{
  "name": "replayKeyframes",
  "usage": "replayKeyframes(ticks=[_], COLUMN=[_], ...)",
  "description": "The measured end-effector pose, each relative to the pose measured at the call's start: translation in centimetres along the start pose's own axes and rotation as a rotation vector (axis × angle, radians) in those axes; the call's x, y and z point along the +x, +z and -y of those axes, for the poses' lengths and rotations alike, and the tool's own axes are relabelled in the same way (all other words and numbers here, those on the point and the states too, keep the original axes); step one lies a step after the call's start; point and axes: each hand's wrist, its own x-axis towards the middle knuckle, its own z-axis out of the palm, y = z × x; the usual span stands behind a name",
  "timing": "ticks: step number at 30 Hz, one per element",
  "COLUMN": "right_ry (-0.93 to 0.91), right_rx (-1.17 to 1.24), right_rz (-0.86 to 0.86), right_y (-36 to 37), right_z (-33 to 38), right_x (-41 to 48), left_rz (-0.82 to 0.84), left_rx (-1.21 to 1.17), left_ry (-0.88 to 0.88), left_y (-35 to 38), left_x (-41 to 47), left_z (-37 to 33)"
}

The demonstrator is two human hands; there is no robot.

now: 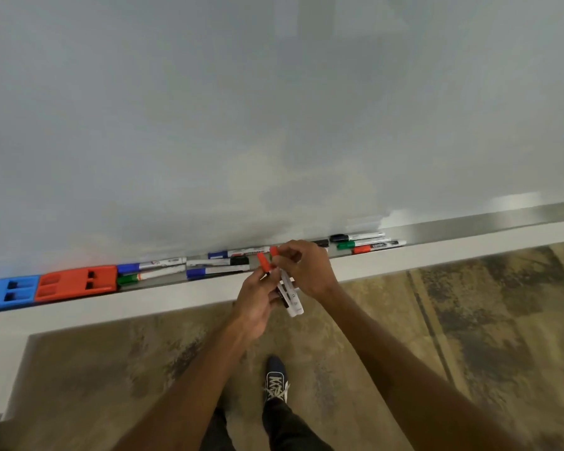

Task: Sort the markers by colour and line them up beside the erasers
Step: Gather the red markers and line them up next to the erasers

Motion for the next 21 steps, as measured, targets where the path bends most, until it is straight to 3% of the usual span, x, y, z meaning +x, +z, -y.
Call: replayKeyframes(ticks=[7,13,21], right_ry=[-0.016,0.001,-0.017], right_rx=[-0.124,-0.522,-0.858], right_rz=[-0.055,-0.202,-0.023], right_y=[-3.6,-8.7,-12.7], right_z=[-3.8,-9.4,-13.2], right_x=[-0.7,-0.8,0.3], left_rz=[0.031,0.050,0.074], left_rx=[0.033,-0.018,-0.062], left_ry=[-0.045,-0.083,-0.119], left_y=[3.9,5.3,6.7], left_x=[1.0,2.0,2.8], left_z=[1.2,2.0,2.6])
